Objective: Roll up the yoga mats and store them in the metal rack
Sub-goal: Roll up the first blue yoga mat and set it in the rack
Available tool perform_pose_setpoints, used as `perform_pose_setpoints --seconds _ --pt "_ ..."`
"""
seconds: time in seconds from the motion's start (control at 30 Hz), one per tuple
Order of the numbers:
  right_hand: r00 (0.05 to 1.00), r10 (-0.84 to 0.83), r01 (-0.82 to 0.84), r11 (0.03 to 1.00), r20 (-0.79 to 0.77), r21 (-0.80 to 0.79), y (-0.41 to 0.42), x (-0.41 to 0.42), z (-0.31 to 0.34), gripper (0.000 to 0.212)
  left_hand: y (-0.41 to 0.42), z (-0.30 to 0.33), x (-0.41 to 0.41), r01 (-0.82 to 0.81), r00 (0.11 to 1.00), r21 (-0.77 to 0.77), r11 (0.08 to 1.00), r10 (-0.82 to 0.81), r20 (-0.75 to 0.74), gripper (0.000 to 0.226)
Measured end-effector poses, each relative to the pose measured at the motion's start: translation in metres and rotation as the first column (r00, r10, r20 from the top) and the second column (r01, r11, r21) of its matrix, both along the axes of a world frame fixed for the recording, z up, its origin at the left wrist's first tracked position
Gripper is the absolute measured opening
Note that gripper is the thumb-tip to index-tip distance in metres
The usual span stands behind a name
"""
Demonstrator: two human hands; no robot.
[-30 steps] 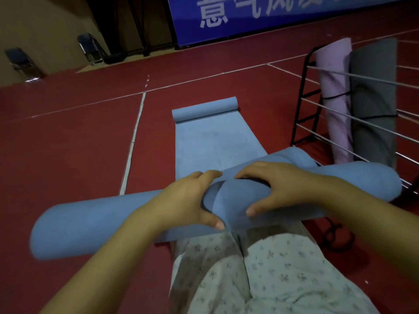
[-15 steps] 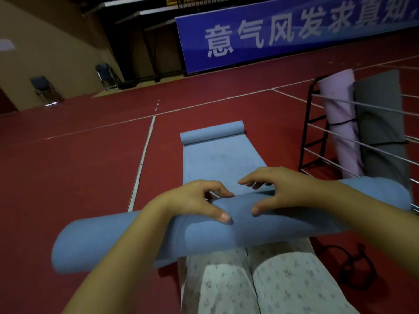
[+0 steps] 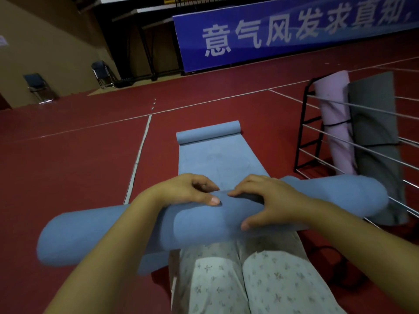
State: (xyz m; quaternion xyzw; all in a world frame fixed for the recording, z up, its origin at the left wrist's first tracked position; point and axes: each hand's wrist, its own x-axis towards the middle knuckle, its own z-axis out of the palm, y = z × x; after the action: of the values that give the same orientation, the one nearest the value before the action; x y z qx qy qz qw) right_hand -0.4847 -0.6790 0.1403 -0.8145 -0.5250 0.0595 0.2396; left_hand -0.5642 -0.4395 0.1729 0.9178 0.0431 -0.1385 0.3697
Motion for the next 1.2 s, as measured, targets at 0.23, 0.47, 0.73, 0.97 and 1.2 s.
perform_pose_setpoints --seconds 0.23,0.47,0.73,0.97,1.2 --pt "0.99 0.026 -0.035 0.997 -0.136 -0.069 0.017 0.028 0.015 0.06 -0.017 -0.01 -0.043 -0.051 0.848 0.529 0.847 -0.243 0.471 0.071" --pt "0.971 0.011 -0.046 0.989 -0.237 -0.142 0.03 0.045 0.025 0.056 -0.025 -0.036 -0.046 -0.069 0.839 0.545 0.836 -0.247 0.485 0.062" --pt "0.999 -0.036 0.032 0.986 -0.021 -0.162 0.032 0.049 0.031 0.055 -0.004 -0.016 -0.014 0.042 0.88 0.379 0.925 -0.214 0.425 0.063" --pt "0.973 0.052 -0.03 0.995 0.224 -0.1 0.021 0.023 0.011 0.064 0.012 -0.009 0.011 0.044 0.951 0.246 0.968 -0.116 0.286 0.061" --pt "0.956 0.0 0.028 0.995 0.292 -0.091 0.032 0.034 0.001 0.071 0.013 -0.005 0.018 0.04 0.972 0.185 0.982 -0.081 0.219 0.06"
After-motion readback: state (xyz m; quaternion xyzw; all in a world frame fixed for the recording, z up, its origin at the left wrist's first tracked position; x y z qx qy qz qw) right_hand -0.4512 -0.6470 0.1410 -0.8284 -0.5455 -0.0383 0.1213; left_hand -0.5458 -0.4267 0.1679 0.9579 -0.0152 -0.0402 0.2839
